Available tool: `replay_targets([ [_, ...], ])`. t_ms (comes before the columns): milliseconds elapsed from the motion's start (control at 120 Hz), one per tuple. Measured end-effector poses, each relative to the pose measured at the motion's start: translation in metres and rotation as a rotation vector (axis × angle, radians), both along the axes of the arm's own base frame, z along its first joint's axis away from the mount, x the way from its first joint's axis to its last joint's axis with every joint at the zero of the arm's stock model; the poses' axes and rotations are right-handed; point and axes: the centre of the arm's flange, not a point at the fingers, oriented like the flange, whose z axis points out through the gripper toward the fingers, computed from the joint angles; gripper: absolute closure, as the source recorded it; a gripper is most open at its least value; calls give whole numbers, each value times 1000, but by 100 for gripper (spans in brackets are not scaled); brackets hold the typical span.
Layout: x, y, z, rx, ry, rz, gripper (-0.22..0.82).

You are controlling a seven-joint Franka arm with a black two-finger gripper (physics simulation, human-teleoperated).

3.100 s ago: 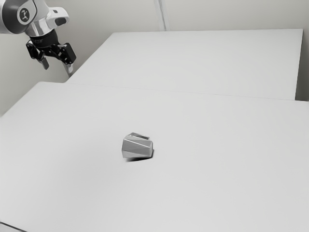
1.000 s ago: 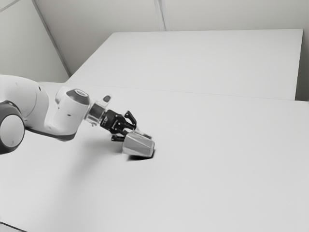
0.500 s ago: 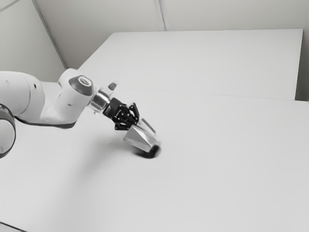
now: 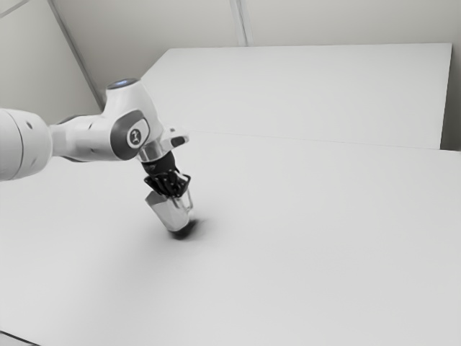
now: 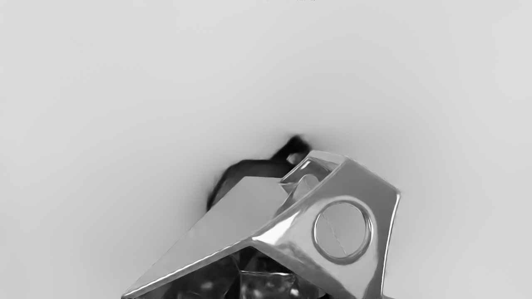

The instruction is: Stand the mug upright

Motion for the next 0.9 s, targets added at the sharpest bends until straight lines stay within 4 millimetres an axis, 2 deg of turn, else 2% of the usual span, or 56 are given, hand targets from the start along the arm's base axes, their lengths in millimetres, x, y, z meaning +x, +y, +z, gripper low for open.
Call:
replay_targets([
  [158, -1, 2, -5, 84, -22, -38, 79],
  [433, -1, 1, -17, 114, -25, -32, 79],
  [567, -1, -12, -14, 111, -37, -47, 49],
  [667, -2, -17, 1, 114, -61, -57, 31],
  [775, -4, -19, 22, 130, -93, -70, 18],
  [900, -8, -23, 49, 133, -138, -78, 10],
])
